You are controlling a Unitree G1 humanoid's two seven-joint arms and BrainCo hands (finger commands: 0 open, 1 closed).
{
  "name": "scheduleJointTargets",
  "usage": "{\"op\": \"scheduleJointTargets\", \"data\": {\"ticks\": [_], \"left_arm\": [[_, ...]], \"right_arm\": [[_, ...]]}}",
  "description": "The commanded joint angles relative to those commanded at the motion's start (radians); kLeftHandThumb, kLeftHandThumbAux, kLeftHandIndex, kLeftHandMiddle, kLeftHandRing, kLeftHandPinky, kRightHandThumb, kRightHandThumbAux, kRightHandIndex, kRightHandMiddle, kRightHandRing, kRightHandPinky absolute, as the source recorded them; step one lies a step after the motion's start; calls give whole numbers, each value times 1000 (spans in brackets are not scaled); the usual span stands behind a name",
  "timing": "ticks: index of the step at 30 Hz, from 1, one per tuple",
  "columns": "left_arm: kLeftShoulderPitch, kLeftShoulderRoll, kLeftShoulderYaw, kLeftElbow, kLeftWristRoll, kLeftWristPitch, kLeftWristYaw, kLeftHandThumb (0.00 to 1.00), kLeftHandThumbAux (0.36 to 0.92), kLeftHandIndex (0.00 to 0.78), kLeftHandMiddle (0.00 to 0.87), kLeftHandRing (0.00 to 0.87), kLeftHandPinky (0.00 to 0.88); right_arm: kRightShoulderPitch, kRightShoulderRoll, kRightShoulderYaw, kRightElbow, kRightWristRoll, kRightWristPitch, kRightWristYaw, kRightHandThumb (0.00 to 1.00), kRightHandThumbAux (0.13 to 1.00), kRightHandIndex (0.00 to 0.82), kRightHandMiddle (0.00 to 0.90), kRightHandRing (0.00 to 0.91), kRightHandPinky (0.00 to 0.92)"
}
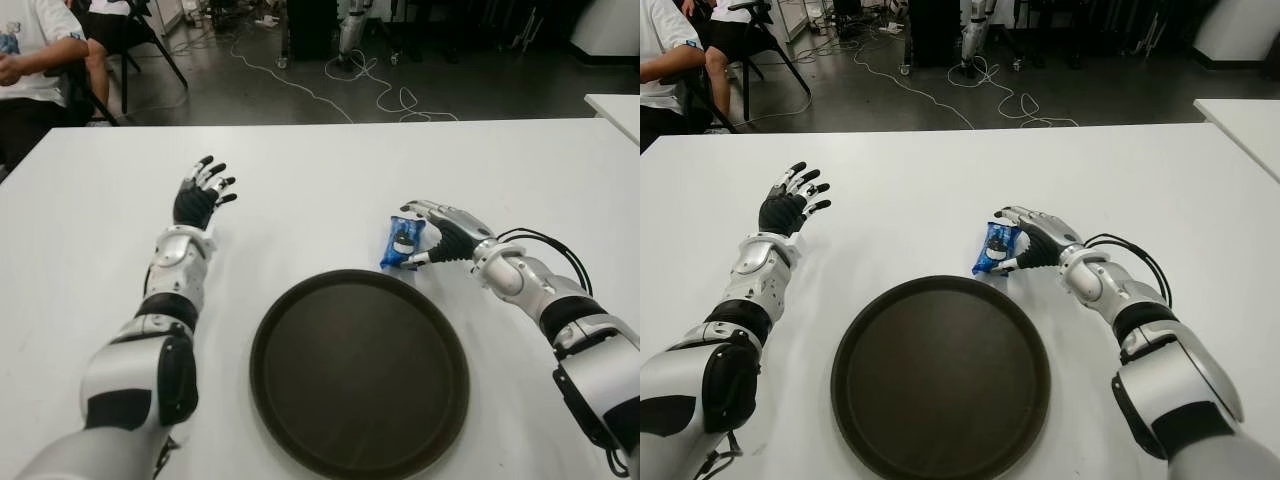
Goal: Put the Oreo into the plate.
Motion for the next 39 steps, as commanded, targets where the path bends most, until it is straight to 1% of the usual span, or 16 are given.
{"op": "scheduleJointTargets", "data": {"ticks": [5, 11, 17, 24, 35, 39], "left_arm": [[-1, 0, 2, 1, -2, 2, 2, 157, 764, 125, 184, 245, 339], [0, -3, 3, 0, -2, -2, 2, 162, 765, 129, 187, 243, 334], [-1, -3, 3, 0, -1, 1, 4, 164, 754, 131, 188, 242, 337], [-1, -5, 2, 0, -1, 1, 8, 174, 758, 125, 186, 244, 340], [1, -6, 2, -2, -1, -2, 1, 157, 757, 126, 182, 240, 333], [0, -5, 0, -2, 0, 0, -4, 166, 753, 129, 191, 245, 339]], "right_arm": [[3, 4, 4, 1, -4, -2, 5, 0, 503, 113, 114, 137, 155], [11, 15, 13, 1, -11, -1, 8, 0, 528, 110, 106, 130, 150], [15, 18, 21, -2, -16, -3, 1, 0, 558, 117, 108, 124, 140], [17, 20, 32, -4, -19, -3, -6, 0, 583, 118, 99, 110, 110], [22, 19, 51, -9, -25, -7, -19, 0, 583, 107, 81, 95, 90], [23, 20, 55, -10, -26, -2, -18, 0, 563, 100, 77, 93, 88]]}}
